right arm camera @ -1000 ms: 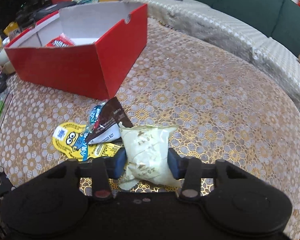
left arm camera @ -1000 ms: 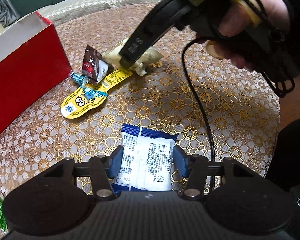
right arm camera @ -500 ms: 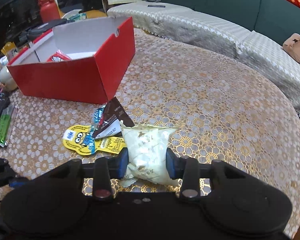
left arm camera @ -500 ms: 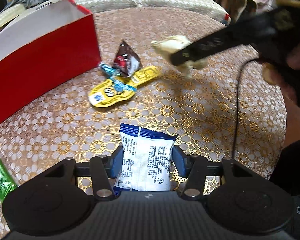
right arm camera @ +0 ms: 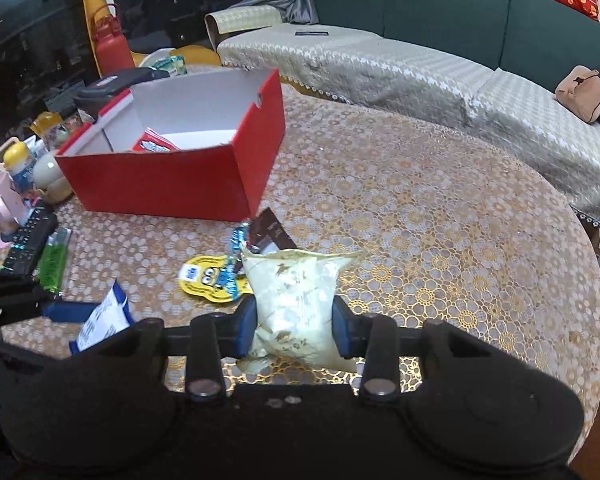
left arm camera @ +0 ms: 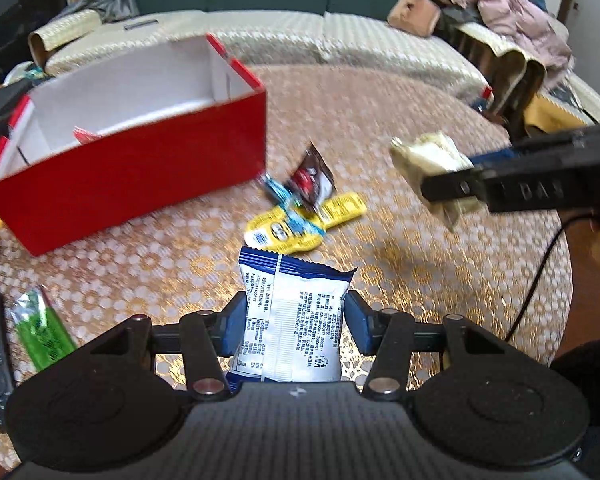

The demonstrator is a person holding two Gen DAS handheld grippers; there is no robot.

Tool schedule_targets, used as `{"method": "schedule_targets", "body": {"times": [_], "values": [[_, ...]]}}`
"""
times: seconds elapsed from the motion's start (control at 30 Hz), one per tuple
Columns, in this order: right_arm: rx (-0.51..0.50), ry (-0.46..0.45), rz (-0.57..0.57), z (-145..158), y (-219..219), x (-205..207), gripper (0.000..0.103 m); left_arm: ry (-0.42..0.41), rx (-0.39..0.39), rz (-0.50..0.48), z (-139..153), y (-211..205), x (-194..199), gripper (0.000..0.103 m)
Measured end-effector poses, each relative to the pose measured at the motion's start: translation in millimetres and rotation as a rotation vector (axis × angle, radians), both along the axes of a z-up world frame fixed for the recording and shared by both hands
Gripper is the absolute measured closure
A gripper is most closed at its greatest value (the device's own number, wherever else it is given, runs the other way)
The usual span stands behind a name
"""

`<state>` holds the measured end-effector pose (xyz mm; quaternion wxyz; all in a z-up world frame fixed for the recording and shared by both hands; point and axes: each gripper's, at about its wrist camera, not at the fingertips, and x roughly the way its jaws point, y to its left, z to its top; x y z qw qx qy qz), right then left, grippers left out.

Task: Organize snacks
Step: 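Carry the white packet and pale bag into the red box and open both tools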

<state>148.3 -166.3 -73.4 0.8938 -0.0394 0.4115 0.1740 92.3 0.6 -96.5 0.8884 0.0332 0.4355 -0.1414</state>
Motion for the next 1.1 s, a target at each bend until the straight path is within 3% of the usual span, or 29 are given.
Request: {"method": "schedule_targets", "body": {"times": [0.53,0.8,1.1], "values": [[-0.046,-0.074,0.09,43,44,4,0.065,-0.142,-0.038,0.105,67,27,36,0.052],[-0.06,-0.124,0.135,62,74,31,0.065,-0.203,-0.012,0.137,91,45,69,0.052],[-0.058,-0.149,0.148,68,99,77,0.065,-0.198,0.023,0.185,95,77,114,0.052]]}}
